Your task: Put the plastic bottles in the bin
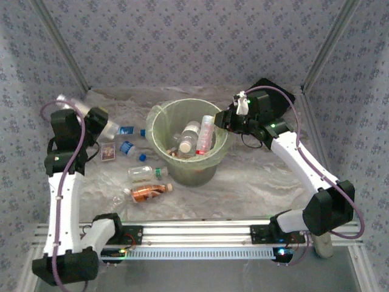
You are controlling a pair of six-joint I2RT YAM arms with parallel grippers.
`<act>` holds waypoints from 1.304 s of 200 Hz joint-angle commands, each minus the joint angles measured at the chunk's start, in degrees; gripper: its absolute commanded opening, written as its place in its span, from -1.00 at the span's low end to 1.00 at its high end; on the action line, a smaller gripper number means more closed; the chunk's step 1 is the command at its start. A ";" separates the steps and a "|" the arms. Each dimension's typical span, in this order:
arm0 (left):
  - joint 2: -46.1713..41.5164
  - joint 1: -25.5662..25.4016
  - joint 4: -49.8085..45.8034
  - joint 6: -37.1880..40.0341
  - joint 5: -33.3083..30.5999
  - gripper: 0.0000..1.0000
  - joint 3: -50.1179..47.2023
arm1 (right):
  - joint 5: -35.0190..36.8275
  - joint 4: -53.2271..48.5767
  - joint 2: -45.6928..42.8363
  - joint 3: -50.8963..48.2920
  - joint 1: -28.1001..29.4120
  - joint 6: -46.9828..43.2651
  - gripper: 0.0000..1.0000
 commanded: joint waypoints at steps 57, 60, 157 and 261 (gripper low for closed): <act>21.22 -31.47 -12.19 21.68 1.90 -0.16 28.50 | 1.17 -1.60 0.57 1.85 1.34 -0.27 -0.09; 21.80 -32.21 -12.54 21.58 1.91 -0.17 28.90 | 1.25 -1.65 0.47 1.85 1.37 -0.27 -0.09; 28.25 -43.26 -17.35 22.15 8.48 0.01 24.47 | 1.64 -2.31 -0.06 2.15 1.47 -0.54 -0.08; 31.97 -43.52 -15.19 25.73 1.55 0.50 31.97 | 1.80 -2.52 -0.61 1.92 1.49 -0.63 -0.08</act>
